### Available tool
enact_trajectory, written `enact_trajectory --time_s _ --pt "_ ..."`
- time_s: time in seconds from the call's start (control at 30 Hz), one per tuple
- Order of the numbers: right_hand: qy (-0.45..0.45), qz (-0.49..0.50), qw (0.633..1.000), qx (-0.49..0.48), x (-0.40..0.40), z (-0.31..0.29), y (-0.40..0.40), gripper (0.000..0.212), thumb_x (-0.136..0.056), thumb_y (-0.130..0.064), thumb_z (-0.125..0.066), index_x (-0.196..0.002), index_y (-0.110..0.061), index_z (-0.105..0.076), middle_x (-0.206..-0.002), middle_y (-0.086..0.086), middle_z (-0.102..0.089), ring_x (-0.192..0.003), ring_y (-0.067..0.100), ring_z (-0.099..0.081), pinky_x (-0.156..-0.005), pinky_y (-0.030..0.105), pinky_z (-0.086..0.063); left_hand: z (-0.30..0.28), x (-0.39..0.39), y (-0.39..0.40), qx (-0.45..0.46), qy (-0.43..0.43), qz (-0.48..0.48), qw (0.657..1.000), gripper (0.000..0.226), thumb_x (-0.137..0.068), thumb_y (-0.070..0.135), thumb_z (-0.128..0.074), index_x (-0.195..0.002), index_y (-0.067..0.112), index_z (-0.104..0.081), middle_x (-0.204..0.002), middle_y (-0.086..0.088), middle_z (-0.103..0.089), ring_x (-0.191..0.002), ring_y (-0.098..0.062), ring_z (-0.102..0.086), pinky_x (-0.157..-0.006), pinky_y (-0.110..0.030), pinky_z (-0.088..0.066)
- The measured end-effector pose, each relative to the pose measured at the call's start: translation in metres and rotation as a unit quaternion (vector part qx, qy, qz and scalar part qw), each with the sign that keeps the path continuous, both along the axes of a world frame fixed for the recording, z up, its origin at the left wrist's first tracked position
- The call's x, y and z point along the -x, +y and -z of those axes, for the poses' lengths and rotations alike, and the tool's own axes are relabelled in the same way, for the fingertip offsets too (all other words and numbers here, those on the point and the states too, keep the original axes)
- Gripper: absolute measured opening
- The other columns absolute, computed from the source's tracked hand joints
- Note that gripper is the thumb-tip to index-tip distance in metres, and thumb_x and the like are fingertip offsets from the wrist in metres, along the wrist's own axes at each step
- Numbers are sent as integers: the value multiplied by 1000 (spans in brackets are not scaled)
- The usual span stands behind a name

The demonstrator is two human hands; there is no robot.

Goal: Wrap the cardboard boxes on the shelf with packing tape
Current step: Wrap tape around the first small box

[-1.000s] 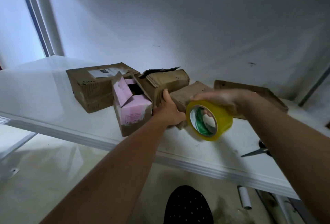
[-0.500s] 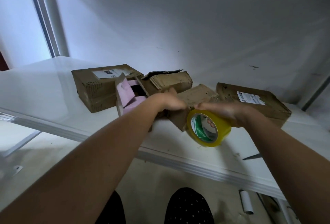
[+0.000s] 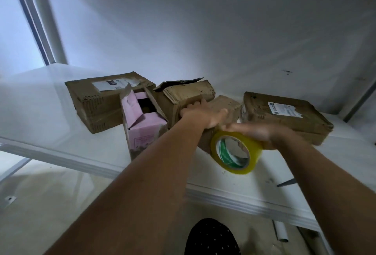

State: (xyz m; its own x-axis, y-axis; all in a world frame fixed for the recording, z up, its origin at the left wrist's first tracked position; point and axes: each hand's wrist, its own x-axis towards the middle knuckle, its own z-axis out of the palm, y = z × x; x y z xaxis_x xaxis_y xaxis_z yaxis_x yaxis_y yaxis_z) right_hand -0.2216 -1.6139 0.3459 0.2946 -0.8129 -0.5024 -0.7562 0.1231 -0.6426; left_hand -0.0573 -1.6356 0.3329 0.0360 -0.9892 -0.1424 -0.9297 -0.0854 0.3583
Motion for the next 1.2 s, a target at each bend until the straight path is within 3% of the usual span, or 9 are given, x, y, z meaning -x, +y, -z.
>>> enact_trajectory --time_s 0.17,0.4,0.57,0.63,0.73,0.83,0.93,1.07,1.2 --pt "-4 3 1000 -5 -5 8 0 80 -57 -67 -60 -122 -22 -51 -114 9 -62 -104 28 -62 -92 40 -51 -4 0 4 -42 3 9 999 120 -71 83 -49 -152 16 10 -160 -14 -5 -144 -39 -12 -112 -55 -18" --pt "-8 14 1000 27 1 8 13 86 -54 -71 -60 -123 -19 -55 -115 8 -64 -103 28 -63 -95 43 -51 -4 -4 7 -54 -18 26 998 108 -81 69 -54 -152 20 11 -159 -14 -4 -144 -38 -12 -114 -53 -20" --pt "9 28 988 151 23 -17 2 72 -60 -81 -54 -91 -19 -71 -95 6 -72 -90 25 -67 -85 40 -52 -19 7 8 -82 -73 50 993 99 -83 72 -44 -153 13 -5 -159 -15 -12 -142 -38 -19 -113 -53 -21" --pt "27 75 977 196 33 -10 -5 63 -76 -75 -48 -96 -18 -65 -104 8 -66 -91 24 -62 -87 40 -47 -18 17 12 -72 -94 55 991 93 -86 70 -39 -153 13 -10 -157 -15 -19 -138 -38 -27 -106 -49 -30" --pt "52 105 965 233 41 20 -7 63 -91 -62 -38 -110 -7 -63 -114 19 -58 -88 24 -57 -77 32 -39 -16 30 23 -62 -144 8 988 94 -89 66 -37 -152 8 1 -151 -19 -28 -128 -39 -39 -76 -43 -36" --pt "38 107 964 242 42 28 -5 67 -97 -52 -37 -118 7 -58 -119 29 -57 -85 20 -57 -59 23 -33 -16 34 27 -27 -185 38 982 89 -92 64 -33 -152 12 6 -159 -14 -2 -141 -42 -15 -103 -63 -22" --pt "63 88 965 238 44 14 -8 45 -96 -52 -39 -97 -13 -62 -98 17 -59 -70 9 -50 -60 25 -33 -13 29 19 47 -186 168 967 74 -98 52 -31 -153 20 6 -160 -4 13 -146 -30 13 -112 -61 4" --pt "30 93 954 285 49 -5 -18 52 -94 -48 -45 -91 -1 -67 -91 24 -63 -84 35 -62 -70 35 -43 -3 24 12 34 -99 213 971 58 -102 42 -23 -154 27 -2 -161 5 11 -146 -20 15 -115 -54 -2" --pt "14 114 962 248 48 22 -10 51 -99 -44 -39 -114 0 -60 -114 25 -59 -77 17 -55 -62 25 -35 4 30 12 17 -67 177 982 55 -102 41 -19 -153 29 -1 -160 6 13 -146 -20 16 -113 -60 -6"
